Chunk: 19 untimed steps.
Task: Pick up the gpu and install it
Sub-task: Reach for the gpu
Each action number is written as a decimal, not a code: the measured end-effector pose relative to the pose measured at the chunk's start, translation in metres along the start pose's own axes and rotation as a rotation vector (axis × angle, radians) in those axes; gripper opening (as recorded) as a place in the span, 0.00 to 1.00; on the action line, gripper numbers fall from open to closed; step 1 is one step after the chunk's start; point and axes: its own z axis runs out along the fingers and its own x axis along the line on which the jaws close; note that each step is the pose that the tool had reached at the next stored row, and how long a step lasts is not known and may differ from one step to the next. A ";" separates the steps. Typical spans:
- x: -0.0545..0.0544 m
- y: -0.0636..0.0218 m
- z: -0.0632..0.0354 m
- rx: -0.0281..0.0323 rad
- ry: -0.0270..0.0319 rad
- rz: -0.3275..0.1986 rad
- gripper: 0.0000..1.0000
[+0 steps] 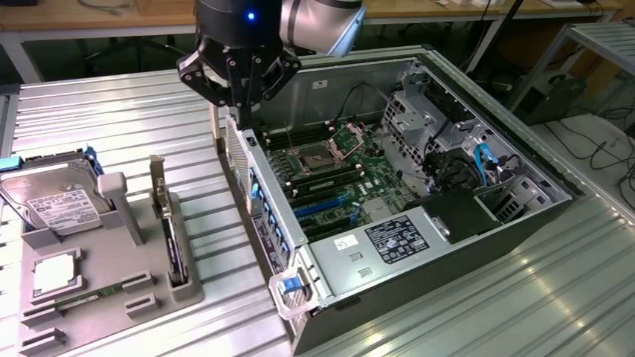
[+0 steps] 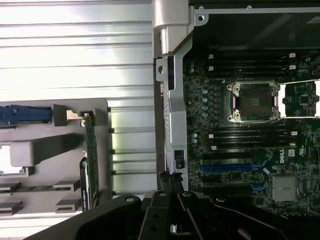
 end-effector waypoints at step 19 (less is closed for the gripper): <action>0.025 -0.0073 -0.0006 -0.0003 0.0004 -0.011 0.11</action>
